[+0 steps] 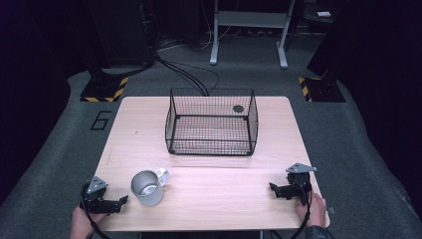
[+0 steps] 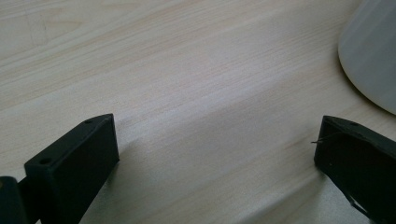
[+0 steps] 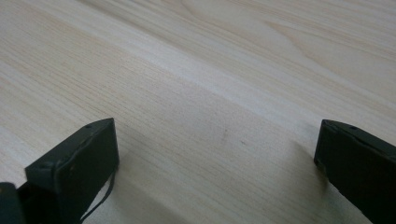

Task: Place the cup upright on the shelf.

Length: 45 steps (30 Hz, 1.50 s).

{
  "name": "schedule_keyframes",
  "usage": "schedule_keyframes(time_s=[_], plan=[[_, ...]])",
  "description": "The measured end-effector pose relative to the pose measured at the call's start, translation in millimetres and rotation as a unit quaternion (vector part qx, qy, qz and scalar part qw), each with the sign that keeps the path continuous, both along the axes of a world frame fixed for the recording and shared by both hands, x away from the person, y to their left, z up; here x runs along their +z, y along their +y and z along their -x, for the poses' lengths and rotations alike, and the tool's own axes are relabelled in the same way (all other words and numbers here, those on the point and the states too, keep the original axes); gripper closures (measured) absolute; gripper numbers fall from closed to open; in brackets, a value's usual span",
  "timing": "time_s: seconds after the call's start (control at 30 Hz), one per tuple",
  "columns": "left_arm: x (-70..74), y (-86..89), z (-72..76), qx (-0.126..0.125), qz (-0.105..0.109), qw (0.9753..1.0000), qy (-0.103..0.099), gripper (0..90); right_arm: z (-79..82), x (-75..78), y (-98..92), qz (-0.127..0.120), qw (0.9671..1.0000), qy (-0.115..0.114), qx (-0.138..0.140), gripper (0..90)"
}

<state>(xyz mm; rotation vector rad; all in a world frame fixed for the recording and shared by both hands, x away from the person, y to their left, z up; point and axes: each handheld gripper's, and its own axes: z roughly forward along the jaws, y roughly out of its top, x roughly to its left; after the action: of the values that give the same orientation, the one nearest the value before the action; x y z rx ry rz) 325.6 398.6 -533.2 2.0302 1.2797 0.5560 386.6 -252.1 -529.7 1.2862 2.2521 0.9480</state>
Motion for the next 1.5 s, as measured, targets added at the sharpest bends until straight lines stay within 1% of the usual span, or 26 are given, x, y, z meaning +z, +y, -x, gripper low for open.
schedule_keyframes(time_s=[0.03, 0.07, 0.1, 0.13, 0.23, 0.27, 0.3, 0.33, 0.37, 0.43, 0.47, 0.53, 0.57, 0.6, 0.63, 0.73, 0.83, 0.9, 0.93, 1.0, 1.03, 1.07, 1.13, 1.17, 1.3, 1.5], plan=[[-0.3, -0.2, -0.1, 0.001, 0.001, 1.0000, -0.002, 0.0, -2.1, -0.1, -0.6, 0.001, 0.9999, -0.002, 0.010, 0.0], [-0.2, -0.1, -0.1, 0.000, 0.001, 1.0000, -0.001, 0.0, -2.1, 0.2, -0.4, 0.000, 0.9999, 0.002, 0.010, 0.0], [-0.2, -0.3, 0.0, -0.002, 0.001, 1.0000, -0.001, 0.0, -3.0, 0.1, -0.8, 0.002, 0.9999, 0.000, 0.015, 0.0], [1.2, 0.1, 0.1, -0.008, -0.001, 0.9999, 0.008, 0.0, -3.6, 0.2, -1.3, 0.003, 0.9998, 0.000, 0.019, 0.0], [1.2, 0.4, 1.0, -0.013, 0.001, 0.9999, 0.007, 0.0, -5.0, -0.2, -1.1, 0.000, 0.9998, -0.005, 0.020, 0.0], [2.0, 0.6, 1.4, -0.015, 0.004, 0.9998, 0.012, 0.0, -5.3, -0.1, -1.6, 0.004, 0.9997, -0.004, 0.024, 0.0], [1.8, -0.2, 1.6, -0.016, 0.009, 0.9998, 0.008, 0.0, -5.4, 0.2, -1.8, 0.004, 0.9996, -0.001, 0.026, 0.0], [2.7, -1.2, 2.5, -0.020, 0.011, 0.9997, 0.013, 0.0, -5.4, 0.2, -1.7, 0.004, 0.9996, 0.000, 0.026, 0.0], [4.9, -1.6, 3.1, -0.028, 0.007, 0.9994, 0.022, 0.0, -5.4, 0.1, -1.7, 0.003, 0.9997, -0.001, 0.026, 0.0], [7.7, -4.2, 5.3, -0.034, 0.008, 0.9992, 0.018, 0.0, -5.5, -0.3, -1.5, 0.003, 0.9997, -0.005, 0.024, 0.0], [8.4, -5.6, 6.5, -0.032, 0.012, 0.9994, 0.009, 0.0, -5.4, 0.1, -1.6, 0.004, 0.9997, -0.002, 0.025, 0.0], [12.7, -6.8, 9.1, -0.038, 0.021, 0.9990, 0.011, 0.0, -5.4, -0.1, -1.6, 0.003, 0.9997, -0.003, 0.025, 0.0], [14.2, -8.7, 10.4, -0.038, 0.020, 0.9991, 0.001, 0.0, -5.4, 0.0, -1.6, 0.004, 0.9997, -0.003, 0.025, 0.0], [16.7, -9.6, 11.5, -0.043, 0.020, 0.9989, 0.002, 0.0, -5.4, -0.1, -1.6, 0.003, 0.9997, -0.004, 0.025, 0.0], [18.5, -10.6, 12.7, -0.045, 0.024, 0.9987, -0.003, 0.0, -5.4, -0.1, -1.5, 0.004, 0.9997, -0.003, 0.025, 0.0], [26.7, -12.7, 16.4, -0.058, 0.031, 0.9978, -0.008, 0.0, -5.4, 0.1, -1.7, 0.004, 0.9997, -0.002, 0.026, 0.0], [33.9, -16.2, 20.1, -0.067, 0.037, 0.9968, -0.020, 0.0, -5.5, 0.0, -1.7, 0.003, 0.9997, -0.003, 0.026, 0.0], [39.8, -18.0, 23.1, -0.079, 0.037, 0.9960, -0.020, 0.0, -5.4, 0.1, -1.8, 0.005, 0.9997, -0.001, 0.026, 0.0], [42.1, -19.7, 24.7, -0.078, 0.039, 0.9958, -0.027, 0.0, -5.5, -0.2, -1.6, 0.002, 0.9997, -0.004, 0.025, 0.0], [48.0, -22.1, 27.3, -0.090, 0.044, 0.9945, -0.030, 0.0, -5.5, -0.1, -1.6, 0.003, 0.9997, -0.004, 0.025, 0.0], [49.9, -24.3, 28.3, -0.091, 0.047, 0.9940, -0.036, 0.0, -5.5, -0.4, -1.5, 0.002, 0.9997, -0.005, 0.025, 0.0], [52.7, -25.8, 29.3, -0.096, 0.048, 0.9936, -0.035, 0.0, -5.4, 0.0, -1.6, 0.004, 0.9997, -0.002, 0.025, 0.0], [57.5, -28.8, 30.5, -0.106, 0.052, 0.9923, -0.037, 0.0, -5.5, -0.2, -1.6, 0.002, 0.9997, -0.004, 0.025, 0.0], [59.0, -31.0, 31.1, -0.107, 0.057, 0.9917, -0.043, 0.0, -5.5, -0.2, -1.6, 0.002, 0.9997, -0.004, 0.025, 0.0], [66.0, -37.0, 31.5, -0.115, 0.055, 0.9907, -0.047, 0.0, -5.5, -0.2, -1.7, 0.002, 0.9997, -0.004, 0.026, 0.0], [69.6, -46.6, 28.2, -0.132, 0.053, 0.9888, -0.047, 0.0, -5.6, -0.2, -1.7, 0.002, 0.9996, -0.004, 0.026, 0.0]])
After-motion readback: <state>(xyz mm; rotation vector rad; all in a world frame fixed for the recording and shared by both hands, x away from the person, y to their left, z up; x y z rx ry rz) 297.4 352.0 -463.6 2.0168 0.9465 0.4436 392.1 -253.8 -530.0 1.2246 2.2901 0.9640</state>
